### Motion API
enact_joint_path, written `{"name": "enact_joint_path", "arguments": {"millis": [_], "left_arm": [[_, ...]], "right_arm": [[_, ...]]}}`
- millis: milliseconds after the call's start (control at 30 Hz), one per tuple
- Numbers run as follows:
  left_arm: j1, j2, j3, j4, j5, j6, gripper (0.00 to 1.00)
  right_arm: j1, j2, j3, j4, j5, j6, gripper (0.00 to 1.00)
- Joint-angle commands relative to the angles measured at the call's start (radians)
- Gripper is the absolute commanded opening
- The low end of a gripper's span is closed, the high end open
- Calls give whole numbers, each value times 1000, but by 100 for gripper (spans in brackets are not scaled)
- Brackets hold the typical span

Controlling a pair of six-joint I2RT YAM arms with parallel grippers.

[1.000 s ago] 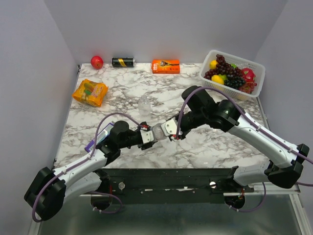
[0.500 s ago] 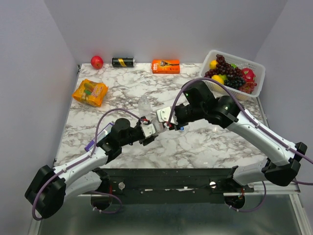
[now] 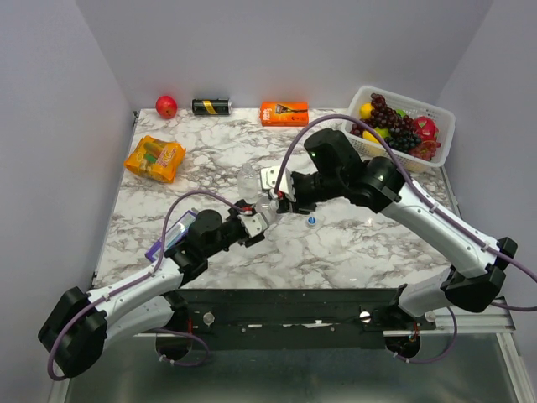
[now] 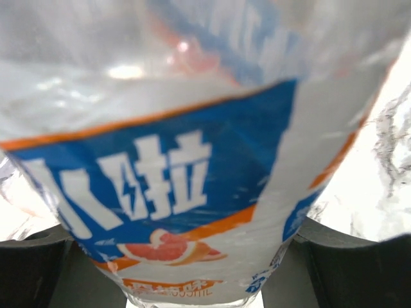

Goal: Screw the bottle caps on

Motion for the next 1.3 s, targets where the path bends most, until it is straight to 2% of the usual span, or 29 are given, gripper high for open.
{"name": "enact_joint_path", "arguments": {"millis": [0,200,333,433,700,900,1067,1133,1233,1267], "left_arm": [[-35,-43,40,264,-97,87,0],[-56,-31,55,289,-181,114,0],[-73,-23,55,305,-230,155,0],[-81,-14,69,269,-267,156,0],[-90,6,74,154,-290,147,0],[-88,37,82,62,-223,121,0],[-90,46,75,-13,-140,52,0],[-90,47,69,-24,-109,31,0],[-90,49,63,-44,-74,5,0],[-90,53,62,-52,-69,2,0]], "right_arm": [[14,78,4,-75,0,171,20],[-2,78,-26,-32,34,367,18],[-54,97,-33,-20,18,580,16],[-68,110,-32,-16,61,683,9],[-94,170,2,-17,21,831,3],[-121,199,24,-24,-6,858,1],[-132,190,24,-20,23,843,4],[-135,187,28,-12,15,817,9],[-140,191,59,-7,17,775,25],[-141,191,66,-6,18,745,33]]}}
